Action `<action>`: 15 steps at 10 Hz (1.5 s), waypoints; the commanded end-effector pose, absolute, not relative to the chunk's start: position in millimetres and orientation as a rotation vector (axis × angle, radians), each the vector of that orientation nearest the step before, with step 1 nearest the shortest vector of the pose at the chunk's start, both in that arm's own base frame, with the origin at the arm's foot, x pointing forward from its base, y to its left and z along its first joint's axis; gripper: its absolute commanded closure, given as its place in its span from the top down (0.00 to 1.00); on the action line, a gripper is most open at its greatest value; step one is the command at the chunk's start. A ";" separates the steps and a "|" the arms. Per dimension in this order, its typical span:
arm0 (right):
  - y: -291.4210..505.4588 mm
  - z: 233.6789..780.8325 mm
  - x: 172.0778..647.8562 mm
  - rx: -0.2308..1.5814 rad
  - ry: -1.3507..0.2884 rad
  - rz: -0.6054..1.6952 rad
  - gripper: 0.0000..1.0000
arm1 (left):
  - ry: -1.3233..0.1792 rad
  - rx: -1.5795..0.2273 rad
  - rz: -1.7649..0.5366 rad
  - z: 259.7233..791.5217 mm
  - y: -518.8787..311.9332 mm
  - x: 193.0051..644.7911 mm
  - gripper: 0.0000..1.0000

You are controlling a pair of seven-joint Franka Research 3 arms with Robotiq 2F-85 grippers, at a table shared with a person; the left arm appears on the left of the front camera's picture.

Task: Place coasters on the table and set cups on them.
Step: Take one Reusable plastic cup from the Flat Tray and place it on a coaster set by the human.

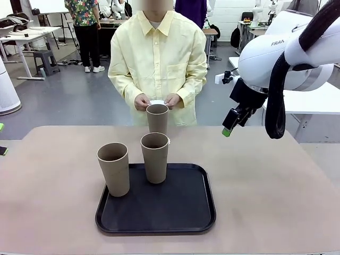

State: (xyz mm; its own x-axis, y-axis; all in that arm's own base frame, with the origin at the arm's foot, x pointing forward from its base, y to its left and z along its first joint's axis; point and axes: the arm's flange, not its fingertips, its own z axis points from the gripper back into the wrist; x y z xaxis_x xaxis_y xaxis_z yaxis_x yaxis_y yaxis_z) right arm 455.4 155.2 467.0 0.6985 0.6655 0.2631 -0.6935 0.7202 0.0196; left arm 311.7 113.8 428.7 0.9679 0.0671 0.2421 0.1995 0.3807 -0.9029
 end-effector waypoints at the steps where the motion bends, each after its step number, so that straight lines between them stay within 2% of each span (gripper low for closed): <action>1: 155.0 466.9 455.4 0.121 -0.245 0.759 1.00 | -0.265 -1.187 -0.099 429.3 114.8 311.0 1.00; 3: 68.3 480.6 413.4 0.585 -0.347 0.645 1.00 | -0.265 -1.187 -0.099 429.3 114.8 311.0 1.00; 4: 19.6 485.3 407.7 0.699 -0.360 0.524 1.00 | -0.265 -1.187 -0.099 429.3 114.8 311.0 1.00; 6: -47.3 486.9 386.5 0.818 -0.251 0.394 1.00 | -0.265 -1.187 -0.099 429.3 114.8 311.0 1.00; 9: -141.8 453.0 359.6 1.070 -0.262 0.320 1.00 | -0.265 -1.187 -0.099 429.3 114.8 311.0 1.00; 12: -199.7 412.2 344.3 1.284 -0.371 0.367 1.00 | -0.265 -1.187 -0.099 429.3 114.8 311.0 1.00; 15: -219.8 383.1 355.4 1.395 -0.405 0.384 1.00 | -0.265 -1.187 -0.099 429.3 114.8 311.0 1.00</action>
